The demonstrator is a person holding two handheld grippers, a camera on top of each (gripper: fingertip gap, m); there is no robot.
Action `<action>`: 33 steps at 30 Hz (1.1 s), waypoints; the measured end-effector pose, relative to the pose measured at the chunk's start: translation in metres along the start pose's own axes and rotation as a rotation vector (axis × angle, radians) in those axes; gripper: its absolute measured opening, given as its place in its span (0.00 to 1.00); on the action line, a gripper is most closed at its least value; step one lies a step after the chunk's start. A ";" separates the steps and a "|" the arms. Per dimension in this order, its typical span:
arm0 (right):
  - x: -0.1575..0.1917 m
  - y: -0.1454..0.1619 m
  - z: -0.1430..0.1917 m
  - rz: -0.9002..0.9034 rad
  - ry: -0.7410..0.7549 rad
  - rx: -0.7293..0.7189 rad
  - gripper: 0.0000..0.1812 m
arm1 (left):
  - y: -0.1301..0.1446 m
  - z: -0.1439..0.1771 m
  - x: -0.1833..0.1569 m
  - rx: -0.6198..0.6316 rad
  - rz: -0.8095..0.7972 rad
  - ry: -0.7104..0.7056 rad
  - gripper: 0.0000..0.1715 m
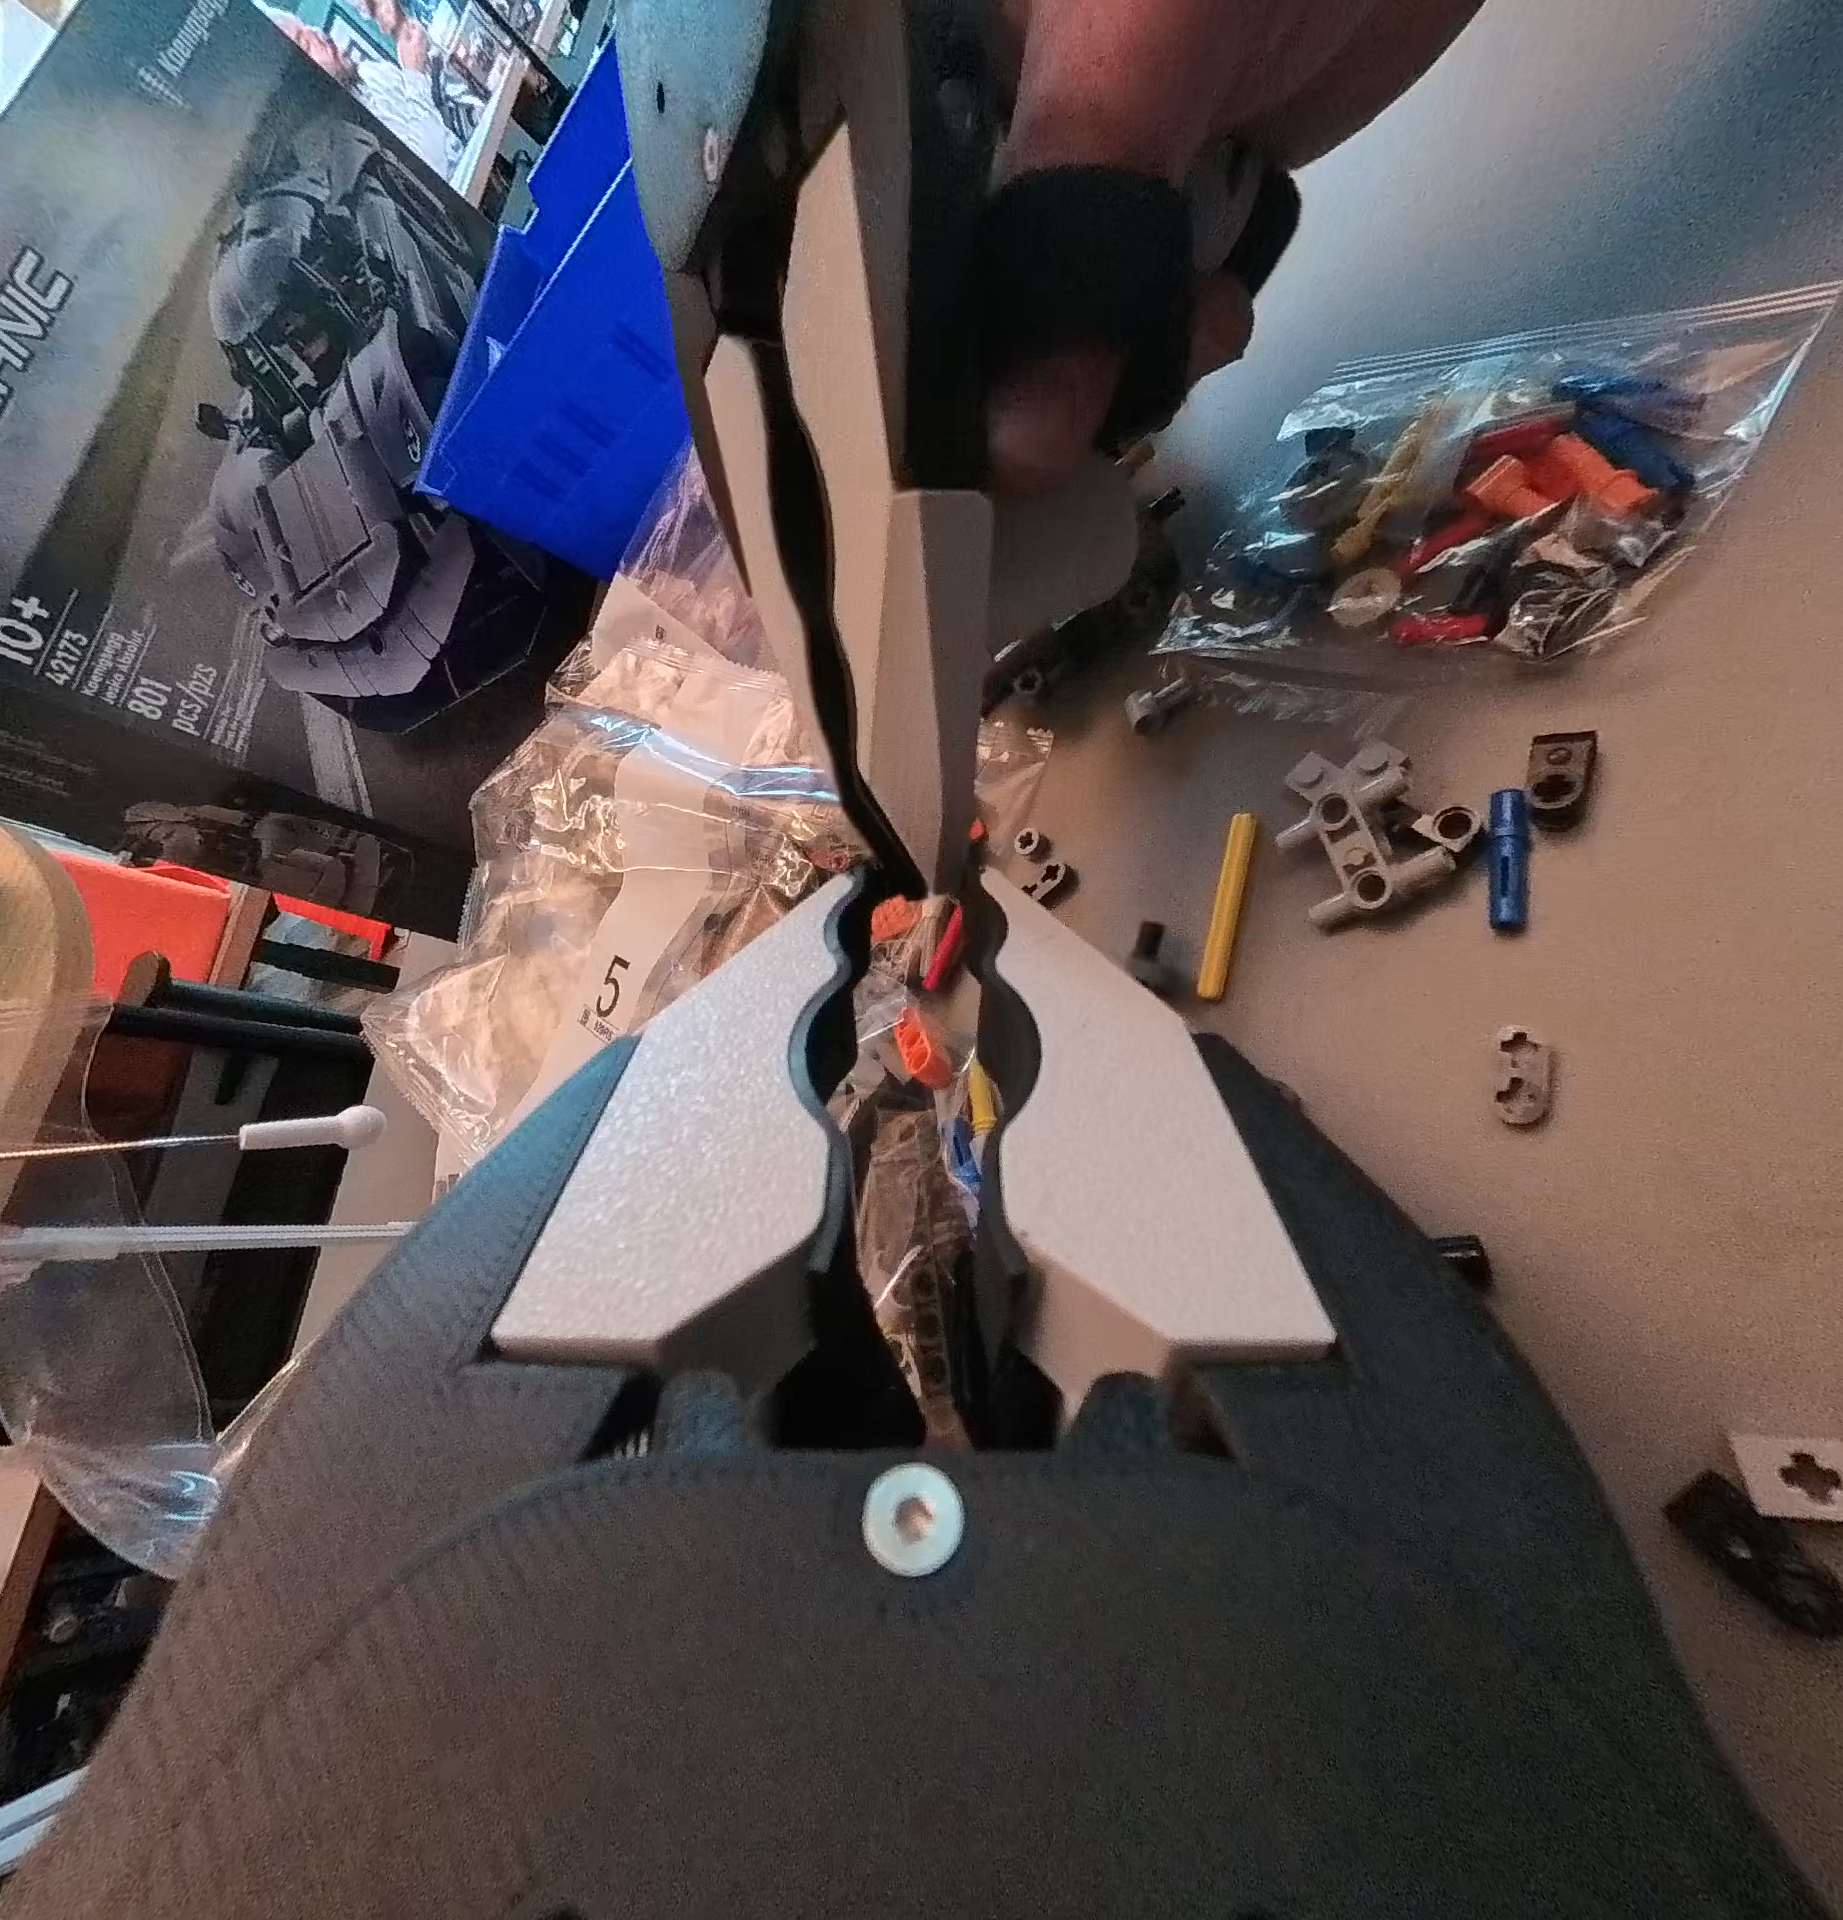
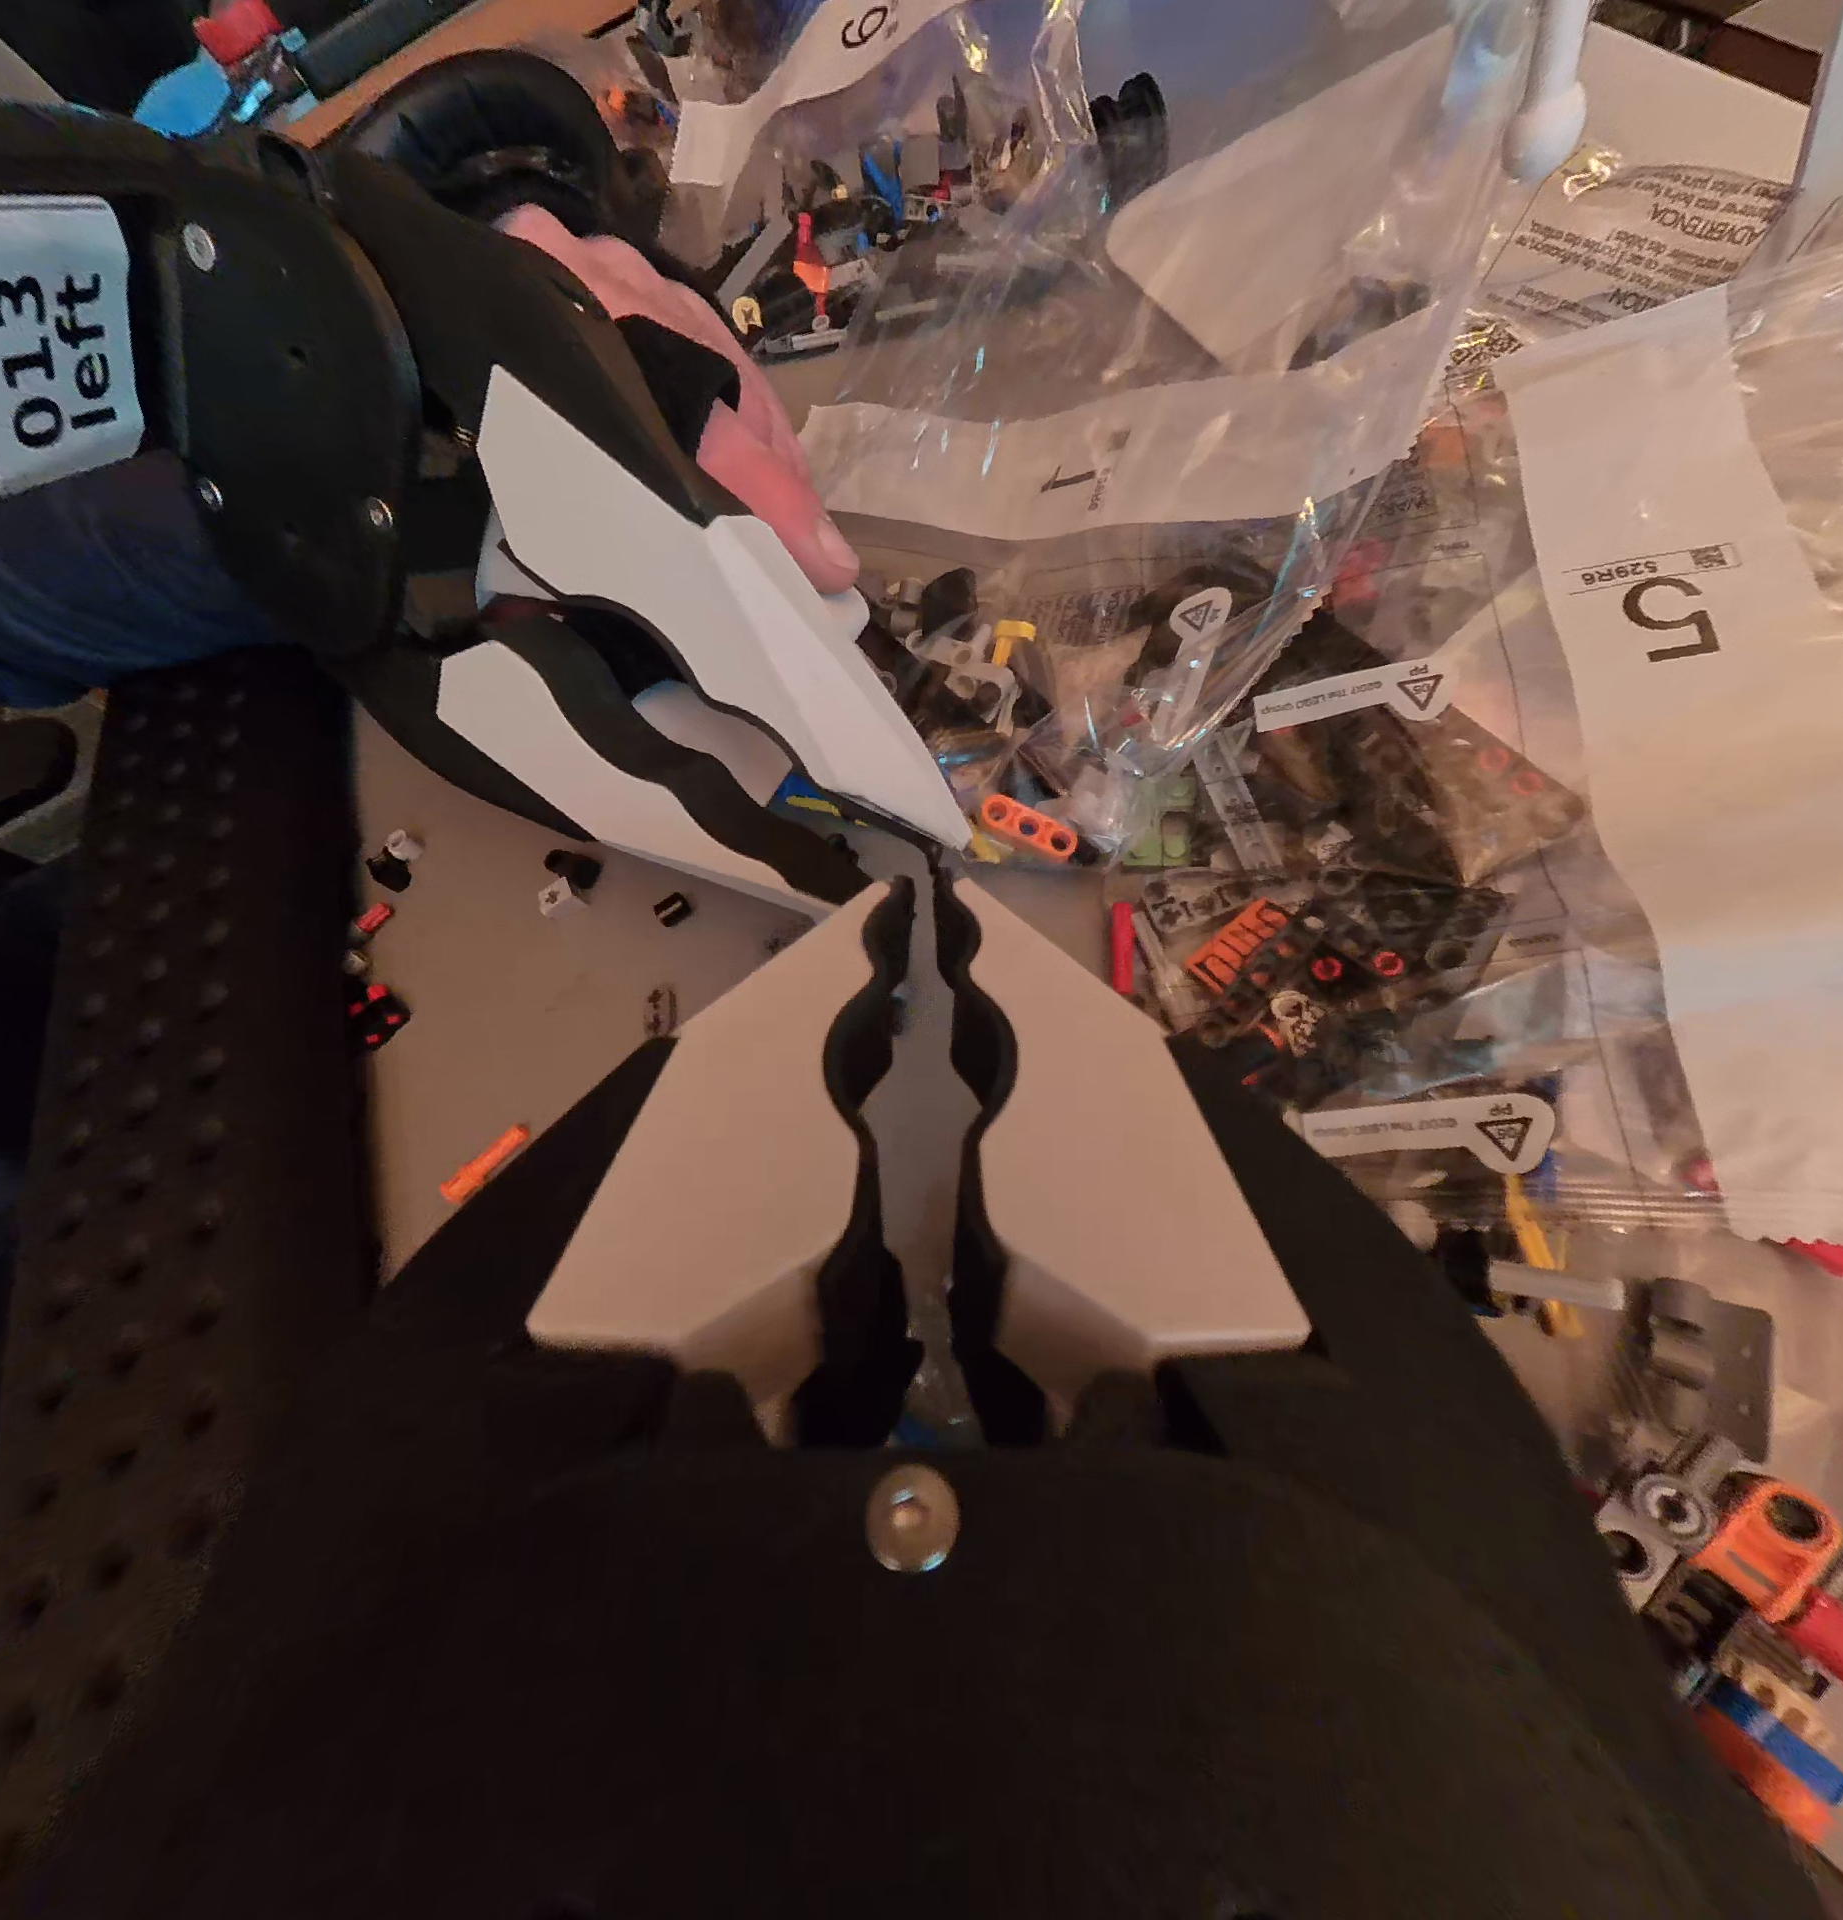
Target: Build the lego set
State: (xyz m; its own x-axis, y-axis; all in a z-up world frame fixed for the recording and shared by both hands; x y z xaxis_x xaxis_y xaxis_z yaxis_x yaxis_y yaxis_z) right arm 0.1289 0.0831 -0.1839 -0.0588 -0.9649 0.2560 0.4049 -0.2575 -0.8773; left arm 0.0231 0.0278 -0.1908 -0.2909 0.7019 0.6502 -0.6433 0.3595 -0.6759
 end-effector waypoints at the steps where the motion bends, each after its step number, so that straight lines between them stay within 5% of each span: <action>1: 0.000 0.000 0.000 0.011 0.006 -0.001 0.00 | 0.000 0.000 0.000 -0.006 0.002 -0.002 0.09; 21: -0.002 -0.005 0.008 -0.042 0.001 -0.059 0.02 | -0.004 0.005 0.003 -0.052 0.023 -0.004 0.02; 28: -0.011 -0.003 0.016 0.006 0.123 -0.022 0.05 | 0.003 0.010 0.012 -0.019 0.034 -0.018 0.04; 33: -0.014 0.001 0.016 -0.002 0.117 0.006 0.07 | 0.017 0.013 0.009 0.025 0.224 0.155 0.09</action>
State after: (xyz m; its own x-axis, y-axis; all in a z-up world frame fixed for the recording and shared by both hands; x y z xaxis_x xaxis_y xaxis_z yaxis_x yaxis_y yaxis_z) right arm 0.1443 0.0968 -0.1816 -0.1656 -0.9639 0.2086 0.4098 -0.2596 -0.8745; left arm 0.0006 0.0318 -0.1918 -0.3172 0.8489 0.4228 -0.5932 0.1702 -0.7868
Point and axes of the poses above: each gripper's, where its closed fingertips meet, z back along the fingers, y out of its underside, x = y × z across the jaws, the point moved 8 cm from there along z, back along the fingers, and after that the axes turned 8 degrees about -x, right-handed, at the moved point
